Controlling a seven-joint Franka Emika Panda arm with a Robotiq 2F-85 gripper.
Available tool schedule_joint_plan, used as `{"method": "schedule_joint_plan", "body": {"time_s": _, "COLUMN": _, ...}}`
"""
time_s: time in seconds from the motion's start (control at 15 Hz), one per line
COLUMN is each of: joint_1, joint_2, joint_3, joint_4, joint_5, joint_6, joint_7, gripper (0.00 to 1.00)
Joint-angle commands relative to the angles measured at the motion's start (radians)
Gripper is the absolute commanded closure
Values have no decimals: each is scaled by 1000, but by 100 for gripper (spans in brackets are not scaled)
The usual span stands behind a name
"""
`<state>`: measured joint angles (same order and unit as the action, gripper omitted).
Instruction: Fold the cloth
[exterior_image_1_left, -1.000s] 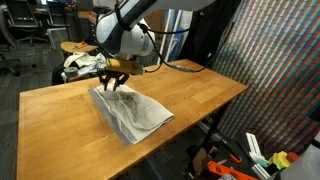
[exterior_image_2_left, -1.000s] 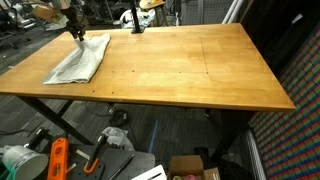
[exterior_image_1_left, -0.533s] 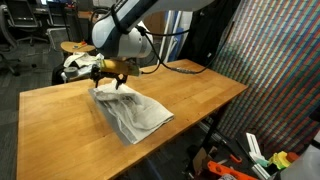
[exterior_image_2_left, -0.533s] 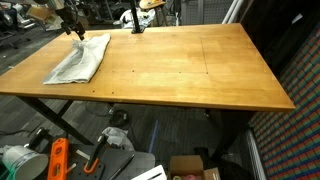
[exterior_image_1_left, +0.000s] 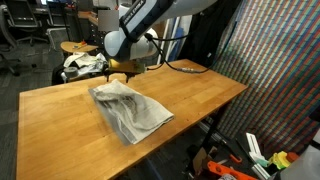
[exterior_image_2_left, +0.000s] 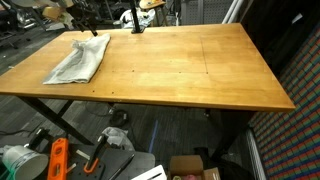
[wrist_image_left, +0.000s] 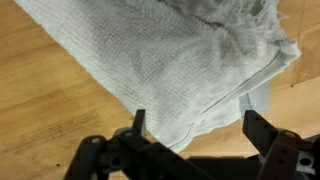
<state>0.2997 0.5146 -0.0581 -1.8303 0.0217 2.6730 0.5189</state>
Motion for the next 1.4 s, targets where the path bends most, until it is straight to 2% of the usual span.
{"method": "schedule_joint_plan", "body": {"time_s": 0.0, "joint_1": 103, "joint_2": 35, "joint_3": -104, "joint_4": 116, "joint_5": -130, "joint_6": -134, "joint_7": 185, "gripper": 0}}
{"method": "schedule_joint_plan", "body": {"time_s": 0.27, "joint_1": 99, "joint_2": 72, "joint_3": -60, "joint_4": 304, "joint_5": -167, "joint_6": -444, "joint_7": 282, "gripper": 0}}
{"method": "schedule_joint_plan", "body": {"time_s": 0.4, "joint_1": 72, "joint_2": 120, "joint_3": -20, "joint_4": 421, "joint_5": -128, "joint_6": -611, "joint_7": 304, "gripper": 0}}
{"method": "schedule_joint_plan", "body": {"time_s": 0.67, "joint_1": 41, "joint_2": 227, "joint_3": 1, "joint_4": 624, "joint_5": -85, "joint_6": -875, "joint_7": 441, "gripper": 0}}
{"method": "schedule_joint_plan", "body": {"time_s": 0.73, "joint_1": 50, "joint_2": 140, "joint_3": 9, "joint_4": 480, "joint_5": -128, "joint_6": -774, "joint_7": 404, "gripper": 0}}
{"method": "schedule_joint_plan", "body": {"time_s": 0.87, "joint_1": 39, "joint_2": 186, "joint_3": 10, "joint_4": 545, "joint_5": -117, "joint_6": -830, "joint_7": 426, "gripper": 0}}
{"method": "schedule_joint_plan", "body": {"time_s": 1.07, "joint_1": 35, "joint_2": 214, "joint_3": 9, "joint_4": 578, "joint_5": -110, "joint_6": -844, "joint_7": 431, "gripper": 0}}
{"method": "schedule_joint_plan", "body": {"time_s": 1.13, "joint_1": 46, "joint_2": 215, "joint_3": -1, "joint_4": 586, "joint_5": -116, "joint_6": -858, "joint_7": 474, "gripper": 0}}
{"method": "schedule_joint_plan", "body": {"time_s": 1.33, "joint_1": 75, "joint_2": 280, "joint_3": -27, "joint_4": 721, "joint_5": -147, "joint_6": -968, "joint_7": 654, "gripper": 0}}
